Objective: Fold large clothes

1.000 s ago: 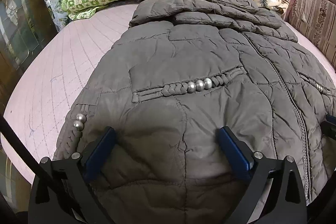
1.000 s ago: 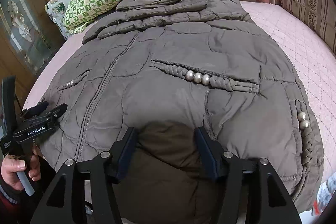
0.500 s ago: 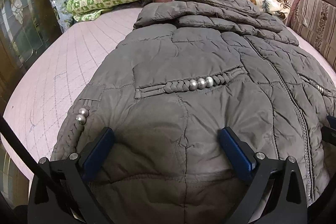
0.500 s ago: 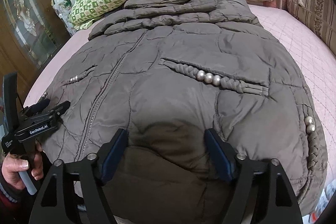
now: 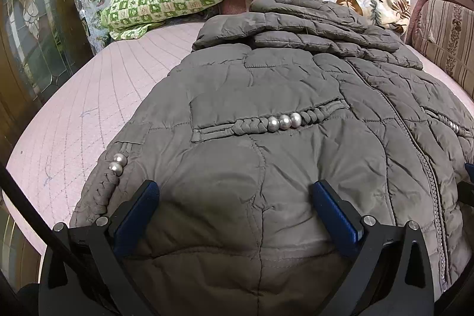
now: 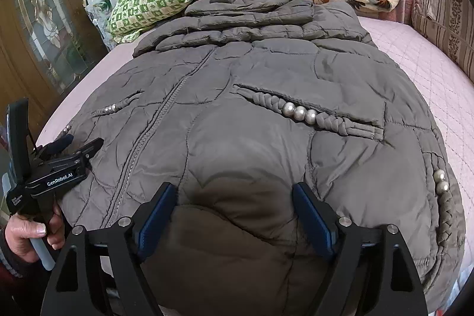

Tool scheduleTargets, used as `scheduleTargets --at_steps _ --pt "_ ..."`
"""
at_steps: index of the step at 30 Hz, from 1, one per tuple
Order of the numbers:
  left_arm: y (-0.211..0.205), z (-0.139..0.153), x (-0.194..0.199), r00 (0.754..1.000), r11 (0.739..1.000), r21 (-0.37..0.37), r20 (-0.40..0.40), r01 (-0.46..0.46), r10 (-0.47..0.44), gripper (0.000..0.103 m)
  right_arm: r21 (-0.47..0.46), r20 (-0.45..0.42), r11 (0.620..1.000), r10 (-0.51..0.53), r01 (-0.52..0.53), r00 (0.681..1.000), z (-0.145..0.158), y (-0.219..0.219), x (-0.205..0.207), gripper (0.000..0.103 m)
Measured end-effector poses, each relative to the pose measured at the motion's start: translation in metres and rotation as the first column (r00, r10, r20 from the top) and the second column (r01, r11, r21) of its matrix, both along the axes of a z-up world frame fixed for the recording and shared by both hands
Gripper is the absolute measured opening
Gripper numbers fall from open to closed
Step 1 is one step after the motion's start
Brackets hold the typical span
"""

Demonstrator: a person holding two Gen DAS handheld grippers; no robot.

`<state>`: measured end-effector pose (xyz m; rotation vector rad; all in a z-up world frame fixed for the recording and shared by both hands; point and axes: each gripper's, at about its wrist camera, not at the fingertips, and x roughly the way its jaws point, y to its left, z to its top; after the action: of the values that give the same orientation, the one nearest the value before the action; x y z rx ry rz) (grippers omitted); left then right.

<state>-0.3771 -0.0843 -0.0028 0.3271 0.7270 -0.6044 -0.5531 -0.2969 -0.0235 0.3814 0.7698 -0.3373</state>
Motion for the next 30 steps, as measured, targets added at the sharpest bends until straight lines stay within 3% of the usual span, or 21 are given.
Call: scheduleTargets --at_steps 24,30 --pt "0.013 0.008 -0.023 0.999 1.000 0.010 0.048 0.012 -0.012 0.103 0.003 0.022 1.000 -0.016 0.016 1.000 0.006 0.015 -0.015 0.087" --pt "0.027 0.021 -0.034 0.997 0.999 -0.022 0.070 0.047 -0.045 0.103 0.045 0.062 0.998 -0.035 0.032 0.997 0.014 0.014 -0.034 0.087"
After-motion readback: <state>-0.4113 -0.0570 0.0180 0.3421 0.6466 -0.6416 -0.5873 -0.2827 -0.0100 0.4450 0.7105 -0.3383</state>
